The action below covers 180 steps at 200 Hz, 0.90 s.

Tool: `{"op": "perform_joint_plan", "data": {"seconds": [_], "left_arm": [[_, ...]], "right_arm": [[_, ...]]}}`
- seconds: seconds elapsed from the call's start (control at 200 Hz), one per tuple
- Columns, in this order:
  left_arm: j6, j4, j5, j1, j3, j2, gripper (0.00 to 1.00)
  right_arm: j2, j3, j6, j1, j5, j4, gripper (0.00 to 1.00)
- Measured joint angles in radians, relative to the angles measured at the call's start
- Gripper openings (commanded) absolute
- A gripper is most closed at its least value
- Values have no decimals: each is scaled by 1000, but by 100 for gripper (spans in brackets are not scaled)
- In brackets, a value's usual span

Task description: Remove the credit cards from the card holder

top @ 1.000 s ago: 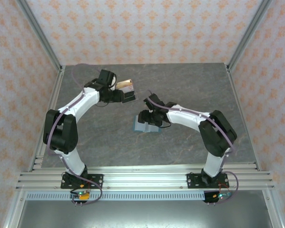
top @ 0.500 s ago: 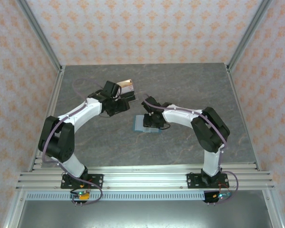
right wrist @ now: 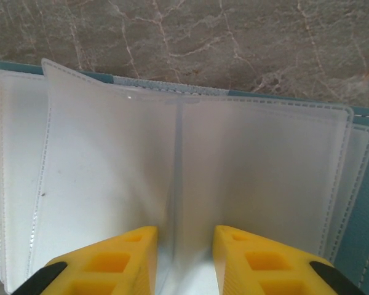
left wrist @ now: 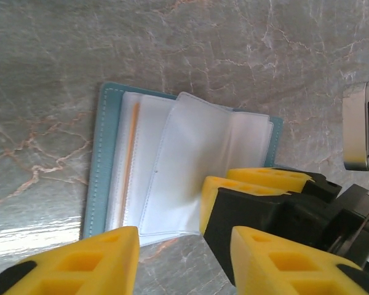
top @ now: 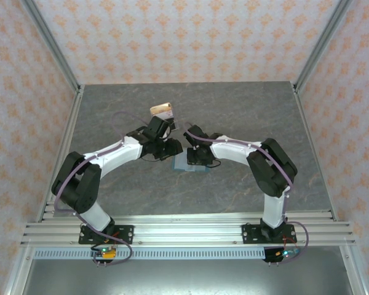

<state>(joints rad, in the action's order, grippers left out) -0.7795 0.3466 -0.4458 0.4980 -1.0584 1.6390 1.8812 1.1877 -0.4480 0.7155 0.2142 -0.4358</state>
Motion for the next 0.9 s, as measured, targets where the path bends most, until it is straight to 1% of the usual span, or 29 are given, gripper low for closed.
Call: {"op": "perform_joint_plan", "data": {"seconds": [0.27, 0.525, 0.611, 0.781, 0.901], "left_arm": [[-5, -18, -8, 5, -7, 116, 39], [-5, -17, -19, 6, -44, 169, 35], [-5, -14, -19, 6, -60, 186, 36], [12, 26, 2, 14, -87, 200, 43], [21, 43, 16, 20, -95, 201, 43]], "right_arm": [[-29, -57, -11, -35, 76, 71, 29], [-33, -68, -16, -51, 110, 88, 29], [-35, -71, -15, -55, 117, 90, 29], [-38, -78, -15, -59, 127, 100, 29], [-41, -84, -15, -62, 135, 108, 29]]}}
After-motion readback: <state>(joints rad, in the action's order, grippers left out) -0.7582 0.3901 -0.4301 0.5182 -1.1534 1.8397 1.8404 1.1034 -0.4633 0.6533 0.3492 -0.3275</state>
